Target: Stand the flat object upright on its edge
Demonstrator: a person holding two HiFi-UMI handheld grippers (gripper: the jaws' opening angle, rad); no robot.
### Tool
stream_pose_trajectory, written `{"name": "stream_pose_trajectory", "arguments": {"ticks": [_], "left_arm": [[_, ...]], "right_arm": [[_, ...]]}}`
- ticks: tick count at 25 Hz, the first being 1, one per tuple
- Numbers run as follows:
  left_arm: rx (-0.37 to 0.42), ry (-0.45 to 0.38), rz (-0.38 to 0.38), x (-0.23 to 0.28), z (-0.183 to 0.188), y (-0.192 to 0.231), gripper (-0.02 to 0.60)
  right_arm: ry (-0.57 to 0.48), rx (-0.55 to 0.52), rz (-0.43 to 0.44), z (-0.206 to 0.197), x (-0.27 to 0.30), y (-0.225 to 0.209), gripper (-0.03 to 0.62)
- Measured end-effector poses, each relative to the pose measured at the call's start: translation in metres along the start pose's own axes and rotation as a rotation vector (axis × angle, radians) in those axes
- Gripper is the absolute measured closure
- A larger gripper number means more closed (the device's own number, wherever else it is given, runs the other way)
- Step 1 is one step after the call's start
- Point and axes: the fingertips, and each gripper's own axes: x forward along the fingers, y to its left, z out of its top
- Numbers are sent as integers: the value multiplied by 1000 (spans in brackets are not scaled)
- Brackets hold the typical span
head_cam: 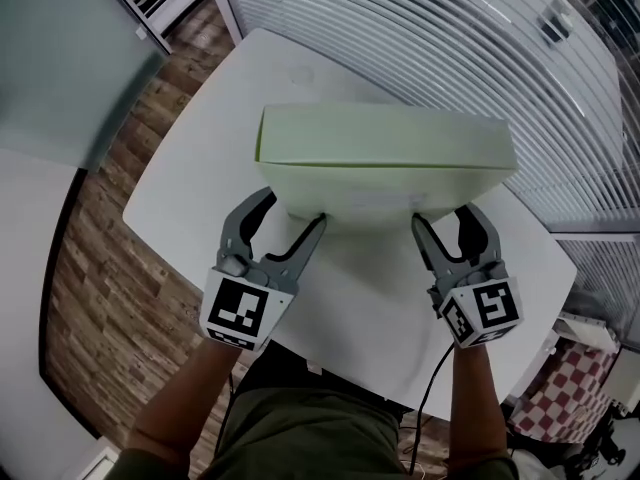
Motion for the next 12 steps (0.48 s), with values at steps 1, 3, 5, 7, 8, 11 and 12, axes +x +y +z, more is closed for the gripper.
{"name": "stream_pose_trajectory", "arguments": {"ticks": [1,3,5,7,8,11,12], "left_arm": [[5,1,2,1,-1,1,328],[21,0,9,4,-3,4,328],[41,-1,17,6,-4,4,328],[58,0,25,7,-5,2,328],[62,1,27,7,-7,2,328],[63,6,32,8,-12,1,328],[63,8,34,8,-14,1,328]], "right_arm": [[2,1,-1,-2,2,0,302],[4,-1,-5,-4,7,0,303],[5,-4,-11,-7,8,-1,303],[6,-9,-16,-10,7,-2,303],[6,-12,-18,-10,6,-2,303],[11,-12,-18,-13,8,-1,303],[12,-10,-18,-15,9,-1,303]]}}
